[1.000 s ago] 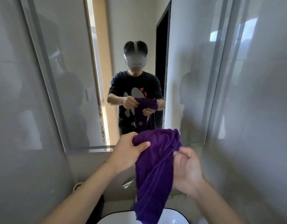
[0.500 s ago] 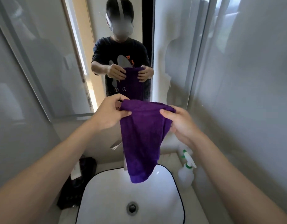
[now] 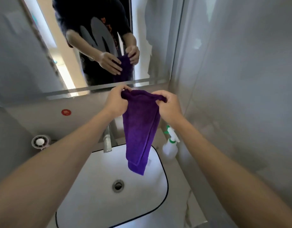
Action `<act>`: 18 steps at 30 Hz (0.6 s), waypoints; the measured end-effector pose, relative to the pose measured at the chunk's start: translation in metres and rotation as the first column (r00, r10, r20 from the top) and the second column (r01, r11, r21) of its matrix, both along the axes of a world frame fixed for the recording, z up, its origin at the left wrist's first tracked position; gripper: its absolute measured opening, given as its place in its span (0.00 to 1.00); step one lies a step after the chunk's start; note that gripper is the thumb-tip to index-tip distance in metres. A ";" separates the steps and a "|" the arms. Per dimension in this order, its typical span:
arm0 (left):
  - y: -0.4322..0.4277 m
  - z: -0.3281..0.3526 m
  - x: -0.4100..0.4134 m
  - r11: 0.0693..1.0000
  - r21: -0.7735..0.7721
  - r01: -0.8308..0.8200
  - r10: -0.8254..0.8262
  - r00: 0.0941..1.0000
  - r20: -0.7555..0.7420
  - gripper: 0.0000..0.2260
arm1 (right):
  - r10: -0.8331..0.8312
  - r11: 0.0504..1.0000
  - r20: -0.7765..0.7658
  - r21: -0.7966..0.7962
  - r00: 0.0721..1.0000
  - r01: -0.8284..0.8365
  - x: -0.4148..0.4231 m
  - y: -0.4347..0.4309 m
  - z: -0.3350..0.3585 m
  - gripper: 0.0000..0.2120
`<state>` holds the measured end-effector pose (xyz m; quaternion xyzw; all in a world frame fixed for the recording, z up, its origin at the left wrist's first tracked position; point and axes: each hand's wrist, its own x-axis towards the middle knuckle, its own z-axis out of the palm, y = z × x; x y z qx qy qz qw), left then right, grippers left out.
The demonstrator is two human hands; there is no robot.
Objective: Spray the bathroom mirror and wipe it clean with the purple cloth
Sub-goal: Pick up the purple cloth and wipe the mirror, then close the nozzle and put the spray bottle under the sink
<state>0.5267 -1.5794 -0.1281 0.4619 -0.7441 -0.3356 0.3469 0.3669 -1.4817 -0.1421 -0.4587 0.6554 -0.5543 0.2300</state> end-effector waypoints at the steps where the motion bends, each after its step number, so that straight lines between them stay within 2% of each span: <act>1: 0.000 -0.007 -0.003 1.000 -0.016 -0.003 0.003 1.000 0.030 0.21 | -0.027 1.000 -0.044 -0.007 0.999 0.027 -0.004 -0.001 -0.010 0.18; 3: -0.004 -0.035 -0.002 0.997 -0.053 0.058 -0.048 0.985 0.167 0.22 | -0.016 1.000 -0.225 0.006 0.974 0.017 -0.011 0.002 -0.034 0.18; 4: -0.008 -0.054 0.002 0.991 -0.031 0.129 -0.114 0.948 0.297 0.22 | 0.061 0.997 -0.361 0.074 0.931 -0.037 -0.014 0.005 -0.049 0.18; 6: -0.007 -0.089 0.010 0.962 0.120 0.243 -0.266 0.763 0.588 0.22 | 0.339 0.919 -0.579 0.374 0.742 -0.128 -0.016 0.011 -0.077 0.19; 7: -0.003 -0.103 0.013 0.943 0.212 0.257 -0.331 0.654 0.680 0.21 | 0.462 0.844 -0.584 0.520 0.667 -0.129 -0.017 0.016 -0.091 0.19; 8: 0.001 -0.116 0.016 0.925 0.287 0.248 -0.379 0.590 0.713 0.21 | 0.529 0.779 -0.522 0.611 0.669 -0.139 -0.018 0.021 -0.105 0.19; 9: 0.006 -0.128 0.016 0.912 0.346 0.221 -0.409 0.577 0.707 0.22 | 0.534 0.743 -0.428 0.648 0.729 -0.164 -0.020 0.027 -0.116 0.19; 11: 0.017 -0.146 0.013 0.895 0.399 0.198 -0.429 0.626 0.651 0.25 | 0.427 0.780 -0.311 0.602 0.849 -0.172 -0.027 0.039 -0.130 0.17; 13: 0.030 -0.157 0.010 0.889 0.409 0.206 -0.428 0.689 0.584 0.25 | 0.280 0.869 -0.319 0.485 0.905 -0.098 -0.039 0.049 -0.137 0.15; 15: 0.042 -0.168 0.007 0.883 0.422 0.206 -0.424 0.737 0.527 0.24 | 0.137 0.916 -0.383 0.400 0.913 0.030 -0.052 0.056 -0.141 0.14; 18: 0.058 -0.178 0.001 0.875 0.440 0.200 -0.400 0.812 0.426 0.22 | -0.006 0.919 -0.497 0.340 0.868 0.201 -0.071 0.060 -0.151 0.16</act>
